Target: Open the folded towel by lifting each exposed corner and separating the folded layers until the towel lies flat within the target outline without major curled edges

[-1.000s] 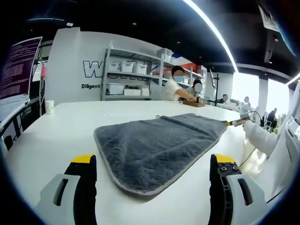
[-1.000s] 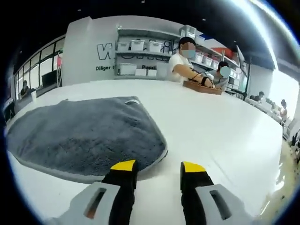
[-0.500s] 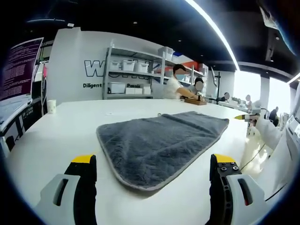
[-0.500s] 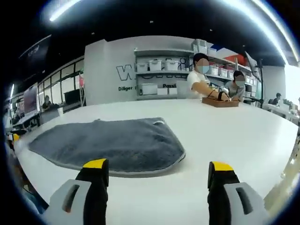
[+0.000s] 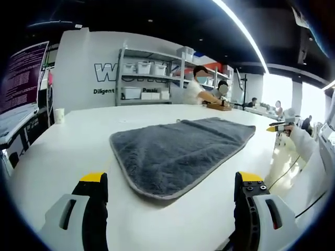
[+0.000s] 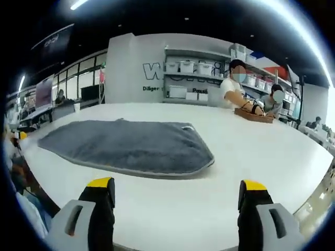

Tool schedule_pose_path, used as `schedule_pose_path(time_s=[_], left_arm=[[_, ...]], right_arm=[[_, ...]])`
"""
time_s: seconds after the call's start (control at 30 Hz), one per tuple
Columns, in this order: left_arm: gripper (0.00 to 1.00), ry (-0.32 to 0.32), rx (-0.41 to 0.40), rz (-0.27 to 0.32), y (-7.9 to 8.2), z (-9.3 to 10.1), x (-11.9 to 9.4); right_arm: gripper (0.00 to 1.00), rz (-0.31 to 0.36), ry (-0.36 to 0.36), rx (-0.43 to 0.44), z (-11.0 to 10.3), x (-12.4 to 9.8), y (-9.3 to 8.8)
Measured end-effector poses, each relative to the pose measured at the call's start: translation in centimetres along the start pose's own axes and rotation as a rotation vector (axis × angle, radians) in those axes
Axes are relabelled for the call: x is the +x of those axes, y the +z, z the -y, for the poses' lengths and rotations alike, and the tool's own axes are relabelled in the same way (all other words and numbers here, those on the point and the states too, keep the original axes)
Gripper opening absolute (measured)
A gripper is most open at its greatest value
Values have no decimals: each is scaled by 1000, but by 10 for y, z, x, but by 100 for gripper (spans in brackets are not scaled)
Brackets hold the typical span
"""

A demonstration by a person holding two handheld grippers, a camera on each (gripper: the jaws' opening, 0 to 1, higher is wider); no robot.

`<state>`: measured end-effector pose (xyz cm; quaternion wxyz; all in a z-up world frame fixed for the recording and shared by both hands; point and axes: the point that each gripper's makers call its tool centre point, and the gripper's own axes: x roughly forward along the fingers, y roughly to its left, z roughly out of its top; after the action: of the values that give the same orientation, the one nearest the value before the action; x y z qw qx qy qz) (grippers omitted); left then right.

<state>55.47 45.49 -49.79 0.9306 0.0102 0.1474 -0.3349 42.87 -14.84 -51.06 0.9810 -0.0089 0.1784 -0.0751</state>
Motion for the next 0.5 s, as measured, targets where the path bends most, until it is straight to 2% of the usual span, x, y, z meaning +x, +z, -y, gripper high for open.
schedule_pose_path(time_s=[0.27, 0.5], left_arm=[[100, 4, 2, 0, 1, 2, -2], [100, 4, 2, -12, -1, 2, -3]], right_arm=[[99, 11, 5, -7, 3, 2, 5], [99, -5, 18, -18, 3, 3, 6]])
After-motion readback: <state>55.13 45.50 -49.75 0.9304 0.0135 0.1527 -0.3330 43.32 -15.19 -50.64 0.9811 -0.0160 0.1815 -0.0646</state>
